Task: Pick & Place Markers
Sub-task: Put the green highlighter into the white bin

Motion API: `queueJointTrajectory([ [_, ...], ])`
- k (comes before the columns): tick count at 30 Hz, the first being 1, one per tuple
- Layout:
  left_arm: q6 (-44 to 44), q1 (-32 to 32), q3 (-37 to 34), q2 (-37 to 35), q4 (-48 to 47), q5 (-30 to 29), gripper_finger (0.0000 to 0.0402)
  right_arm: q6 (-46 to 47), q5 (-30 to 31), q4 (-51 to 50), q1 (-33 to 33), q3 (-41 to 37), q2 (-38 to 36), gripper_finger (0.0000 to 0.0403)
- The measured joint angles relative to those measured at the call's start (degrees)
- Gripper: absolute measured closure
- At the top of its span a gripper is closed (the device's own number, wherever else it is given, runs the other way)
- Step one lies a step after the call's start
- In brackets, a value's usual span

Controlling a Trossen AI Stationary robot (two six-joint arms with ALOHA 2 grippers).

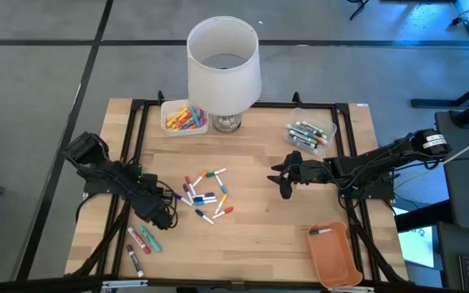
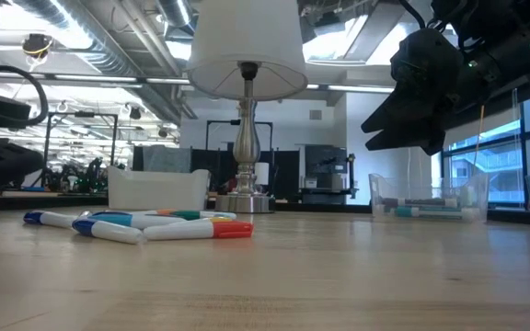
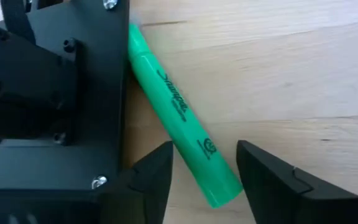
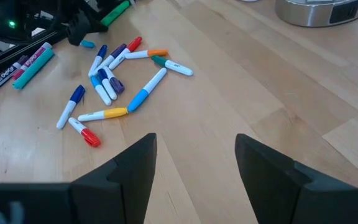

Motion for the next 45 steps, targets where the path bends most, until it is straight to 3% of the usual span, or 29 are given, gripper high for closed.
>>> queueJointTrajectory([
  [12,8.8,1.3,-0.2,0.4,1.9,-3.8,0.0323,-0.1,0.1,0.1,0.0,0.0,0.0,0.0186],
  [18,12.0,1.5,1.0,0.8,-1.2,-5.4,0.0328,-0.4,0.1,0.2,0.0,0.0,0.0,0.0186],
  [25,18.9,6.7,5.3,-5.8,-11.1,-18.0,0.0326,-0.4,2.0,0.8,0.0,0.0,0.0,0.0185],
  [30,31.6,17.2,7.2,-11.9,-14.5,-26.9,0.0331,-1.5,2.1,0.7,0.0,0.0,0.0,0.0186],
  [34,43.5,30.2,7.3,-16.1,-12.8,-32.4,0.0330,-2.0,2.0,0.7,0.0,0.0,0.0,0.0186],
  [37,55.9,40.1,7.3,-18.0,-6.5,-34.5,0.0330,-2.5,2.1,0.7,0.0,0.0,0.0,0.0186],
  [41,80.4,50.6,7.3,-18.6,7.5,-34.5,0.0330,-3.4,2.1,0.7,0.0,0.0,0.0,0.0186],
  [45,103.2,57.4,7.4,-18.5,22.2,-29.5,0.0330,-3.6,2.1,0.6,0.0,0.0,0.0,0.0186],
])
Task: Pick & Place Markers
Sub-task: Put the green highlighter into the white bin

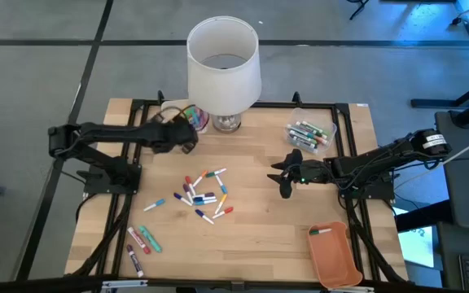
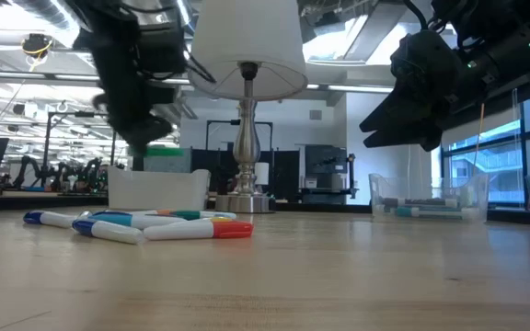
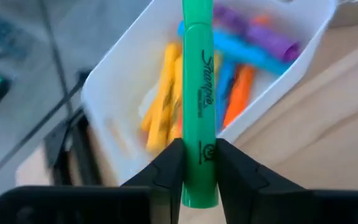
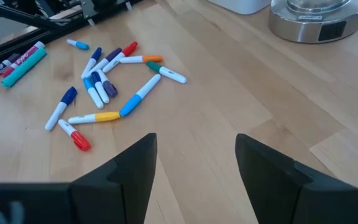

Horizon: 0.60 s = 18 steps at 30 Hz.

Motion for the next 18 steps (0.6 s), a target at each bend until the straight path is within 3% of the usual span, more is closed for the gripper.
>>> queueJointTrajectory([
  [3,7.8,3.0,0.0,0.0,5.1,2.8,0.0330,0.0,0.0,-0.4,0.0,0.0,0.0,0.0185],
  [10,24.7,5.3,-0.1,0.0,5.5,3.0,0.0318,0.8,-0.4,-1.6,0.0,0.0,0.0,0.0186],
  [18,27.8,5.3,-1.1,-0.1,5.8,-1.5,0.0263,1.6,-0.6,-1.6,0.0,0.0,0.0,0.0186],
])
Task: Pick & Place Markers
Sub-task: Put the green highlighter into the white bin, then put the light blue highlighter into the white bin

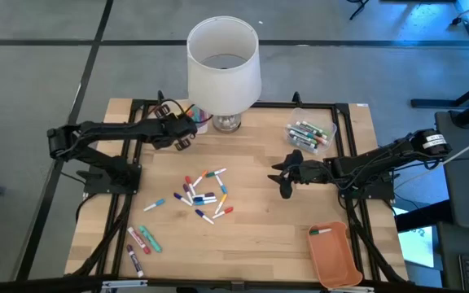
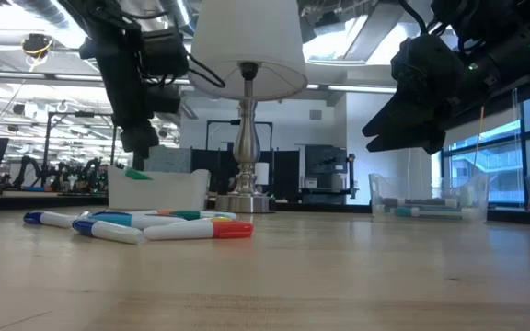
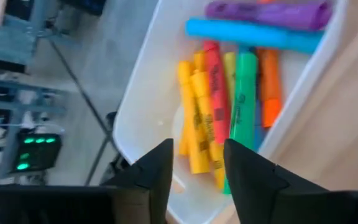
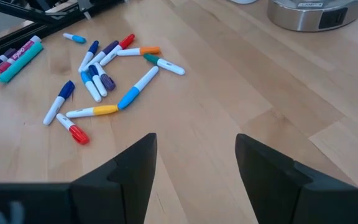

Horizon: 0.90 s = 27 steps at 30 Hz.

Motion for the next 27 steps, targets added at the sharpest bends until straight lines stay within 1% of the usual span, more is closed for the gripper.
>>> queueJointTrajectory([
  [3,-1.8,0.0,0.0,0.0,-0.4,-2.0,0.0246,0.0,0.0,0.0,0.0,0.0,0.0,0.0186],
  [5,-3.9,-0.7,0.0,0.0,-0.6,-0.7,0.0240,-0.1,0.0,0.0,0.0,0.0,0.0,0.0186],
  [8,-5.1,-3.5,0.2,0.0,-1.9,5.8,0.0240,-0.1,0.0,0.0,0.0,0.0,0.0,0.0185],
  [11,-8.2,-8.2,1.9,0.0,-6.0,11.8,0.0246,-0.1,0.0,0.0,0.0,0.0,0.0,0.0186],
  [13,-12.6,-12.4,3.7,0.0,-11.4,14.7,0.0252,-0.1,0.0,0.0,0.0,0.0,0.0,0.0186],
  [15,-18.7,-16.9,5.5,0.0,-17.2,18.2,0.0257,0.0,0.0,0.0,0.0,0.0,0.0,0.0186],
  [18,-28.1,-24.9,6.1,0.0,-21.5,26.7,0.0266,0.1,0.1,0.0,0.0,0.0,0.0,0.0185],
  [20,-34.2,-31.3,5.2,0.0,-22.0,32.1,0.0273,0.6,0.0,0.0,0.0,0.0,0.0,0.0186],
  [22,-40.9,-37.9,3.7,0.3,-21.3,35.1,0.0278,1.3,-0.2,0.0,0.0,0.0,0.0,0.0185],
  [27,-58.9,-52.1,0.8,1.3,-19.8,37.8,0.0280,2.1,-0.9,0.1,0.0,0.0,0.0,0.0186],
])
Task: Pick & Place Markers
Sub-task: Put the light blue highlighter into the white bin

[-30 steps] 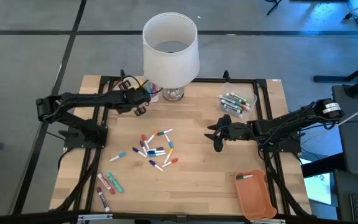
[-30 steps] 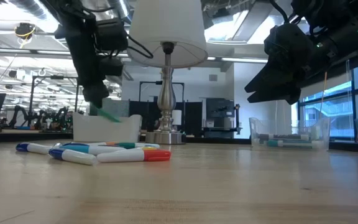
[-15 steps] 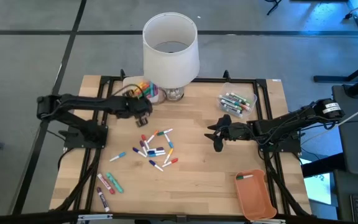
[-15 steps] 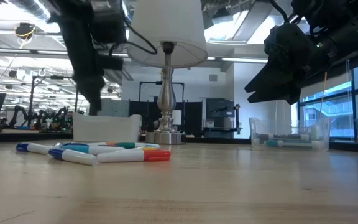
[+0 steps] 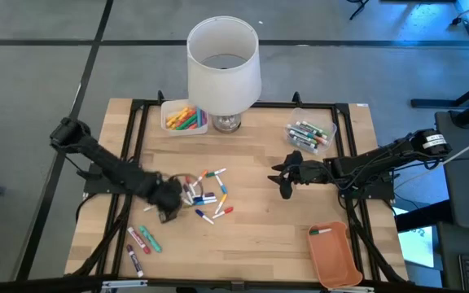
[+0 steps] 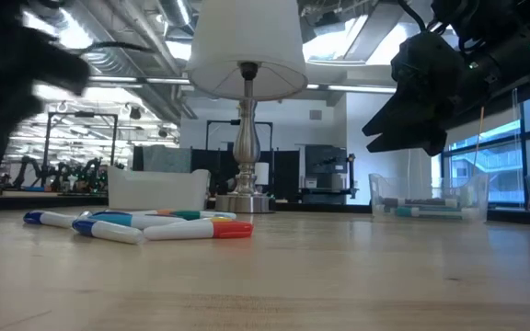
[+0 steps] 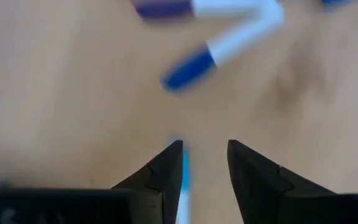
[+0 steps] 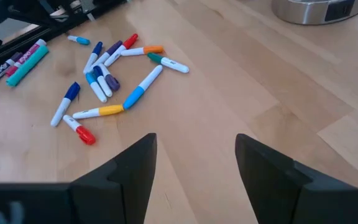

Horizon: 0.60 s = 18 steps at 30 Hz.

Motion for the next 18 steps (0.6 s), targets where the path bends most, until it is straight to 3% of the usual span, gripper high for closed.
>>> queueJointTrajectory([
  [4,-8.3,-8.9,-0.5,0.0,0.4,4.7,0.0272,-0.3,0.0,2.3,0.0,0.0,0.0,0.0186],
  [8,-16.4,-17.0,-0.6,0.0,4.6,15.6,0.0272,-2.1,0.0,5.0,-0.1,0.0,0.0,0.0186],
  [10,-17.6,-20.7,-0.5,0.0,7.7,15.0,0.0277,-2.4,0.0,5.3,-0.1,0.0,0.0,0.0186],
  [14,-11.6,-27.1,-0.5,1.5,14.3,7.0,0.0290,-3.0,0.0,5.0,-0.2,0.0,0.0,0.0186],
  [18,-6.4,-29.7,-0.5,5.1,14.9,7.4,0.0290,-2.9,0.0,4.5,-0.1,0.0,0.0,0.0186],
])
